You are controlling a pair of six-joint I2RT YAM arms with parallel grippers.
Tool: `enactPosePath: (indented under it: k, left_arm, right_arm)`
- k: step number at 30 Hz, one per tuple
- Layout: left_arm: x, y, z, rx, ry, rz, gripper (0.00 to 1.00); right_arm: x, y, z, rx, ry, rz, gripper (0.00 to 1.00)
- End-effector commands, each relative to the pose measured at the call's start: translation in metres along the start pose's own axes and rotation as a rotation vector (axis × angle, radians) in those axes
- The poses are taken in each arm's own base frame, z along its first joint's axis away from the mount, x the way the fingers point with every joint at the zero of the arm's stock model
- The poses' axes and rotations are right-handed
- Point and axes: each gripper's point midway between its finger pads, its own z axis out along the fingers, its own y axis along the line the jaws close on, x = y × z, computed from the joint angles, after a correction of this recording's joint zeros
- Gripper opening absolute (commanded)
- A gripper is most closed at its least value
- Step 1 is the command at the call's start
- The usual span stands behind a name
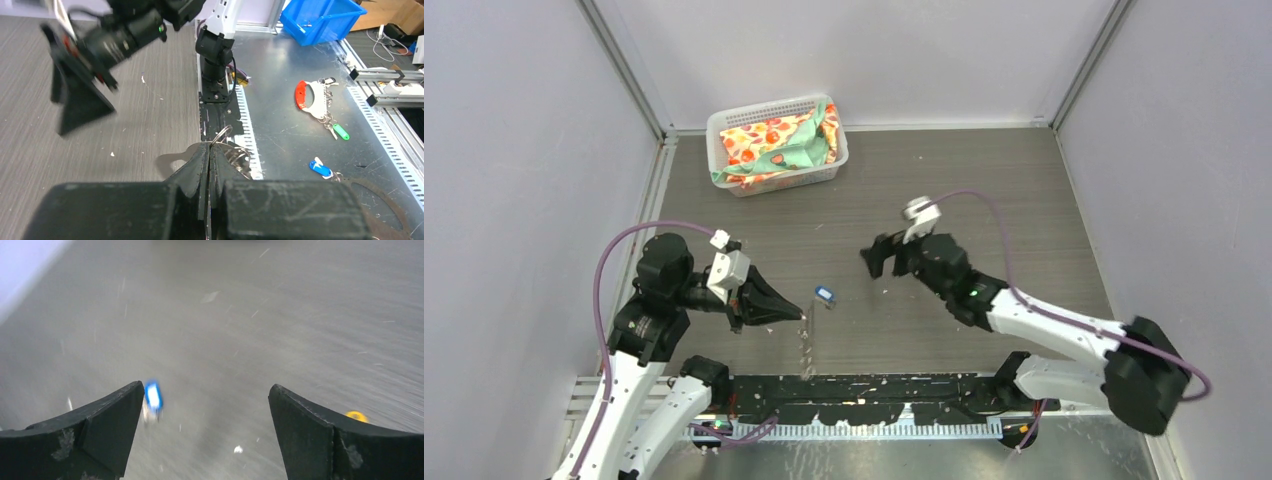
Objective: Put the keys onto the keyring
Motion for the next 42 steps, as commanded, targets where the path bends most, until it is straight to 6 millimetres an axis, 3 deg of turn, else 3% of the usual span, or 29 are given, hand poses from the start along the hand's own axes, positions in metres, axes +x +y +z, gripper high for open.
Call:
enactPosePath:
  k: [1, 3, 4, 5, 7, 10, 14, 21, 24, 28, 34, 38, 42]
  left_arm:
    - [-0.014, -0.001, 0.001, 0.015, -0.023, 0.047, 0.0]
    - [-0.016, -0.001, 0.0, 0.012, -0.024, 0.045, 0.0]
    - [-0.016, -0.002, 0.0, 0.013, -0.025, 0.044, 0.0]
    - [-0.016, -0.002, 0.0, 0.013, -0.026, 0.047, 0.0]
    - [-0.018, -0.001, 0.0, 0.012, -0.029, 0.051, 0.0]
    - [-0.02, 0.0, 0.001, 0.012, -0.03, 0.048, 0.0]
    - [-0.024, -0.001, 0.001, 0.01, -0.037, 0.041, 0.0]
    - [-0.027, -0.006, -0.001, 0.0, -0.045, 0.045, 0.0]
    - [-0.028, -0.007, -0.001, -0.003, -0.045, 0.045, 0.0]
    - [-0.031, -0.007, -0.002, -0.007, -0.045, 0.045, 0.0]
    - [-0.033, -0.003, -0.001, -0.009, -0.044, 0.039, 0.0]
    - [-0.033, -0.003, 0.0, -0.01, -0.047, 0.044, 0.0]
    - [-0.031, -0.001, 0.0, -0.008, -0.047, 0.033, 0.0]
  right_arm:
    - [-0.029, -0.044, -0.02, 0.24, -0.141, 0.37, 0.95]
    - [-0.01, -0.048, -0.014, 0.319, -0.025, 0.374, 0.75]
    - [0.011, -0.049, -0.014, 0.383, 0.074, 0.347, 0.68]
    - [0.016, -0.043, -0.01, 0.428, 0.098, 0.326, 0.64]
    - [0.029, -0.029, -0.007, 0.492, 0.12, 0.247, 0.67]
    - [0.041, 0.007, 0.013, 0.448, 0.121, 0.168, 0.82]
    - [0.06, 0.035, 0.047, 0.39, 0.193, 0.166, 0.8]
    - [0.078, 0.066, 0.083, 0.363, 0.207, 0.115, 0.82]
    - [0.093, 0.068, 0.091, 0.374, 0.239, 0.091, 0.82]
    - [0.113, 0.061, 0.082, 0.381, 0.307, 0.057, 0.82]
    - [0.142, 0.029, 0.032, 0.411, 0.394, 0.006, 0.81]
    - [0.134, 0.018, 0.007, 0.325, 0.398, -0.018, 0.76]
    - [0.108, 0.019, -0.004, 0.225, 0.377, -0.032, 0.67]
